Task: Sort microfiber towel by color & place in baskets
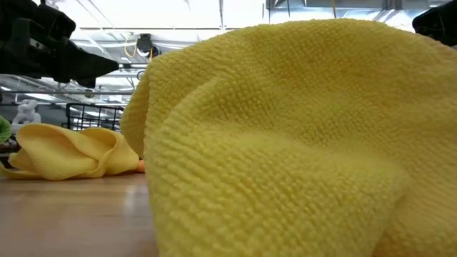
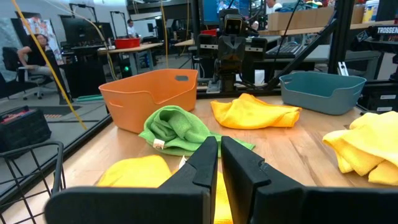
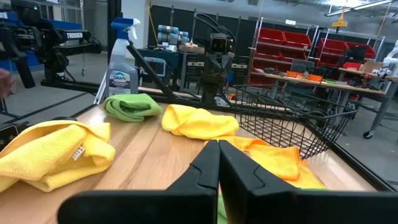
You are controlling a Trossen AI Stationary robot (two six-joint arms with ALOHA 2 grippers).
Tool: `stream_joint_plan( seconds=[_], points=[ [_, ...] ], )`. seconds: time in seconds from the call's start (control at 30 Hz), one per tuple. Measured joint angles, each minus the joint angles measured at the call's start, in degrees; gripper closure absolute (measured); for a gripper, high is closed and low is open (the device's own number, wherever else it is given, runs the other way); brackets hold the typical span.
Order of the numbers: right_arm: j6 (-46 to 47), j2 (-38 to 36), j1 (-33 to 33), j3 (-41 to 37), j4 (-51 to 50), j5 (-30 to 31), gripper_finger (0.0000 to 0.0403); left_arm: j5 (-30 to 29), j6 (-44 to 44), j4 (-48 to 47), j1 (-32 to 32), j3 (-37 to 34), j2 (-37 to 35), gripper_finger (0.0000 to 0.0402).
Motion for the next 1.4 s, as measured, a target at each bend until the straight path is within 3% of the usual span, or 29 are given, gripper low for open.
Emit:
stream_joint_plan(
  seconds=[1.13, 1.4],
  points=[
    [0.0, 0.0, 0.0, -0.1, 0.5, 0.0, 0.0403, -0.4, 0.3, 0.6, 0.0, 0.2, 0.0, 0.0372],
    [0.0, 0.0, 0.0, -0.1, 0.7, 0.0, 0.0403, -1.1, -1.5, -0.6, 0.0, 6.7, 0.1, 0.0395]
  ],
)
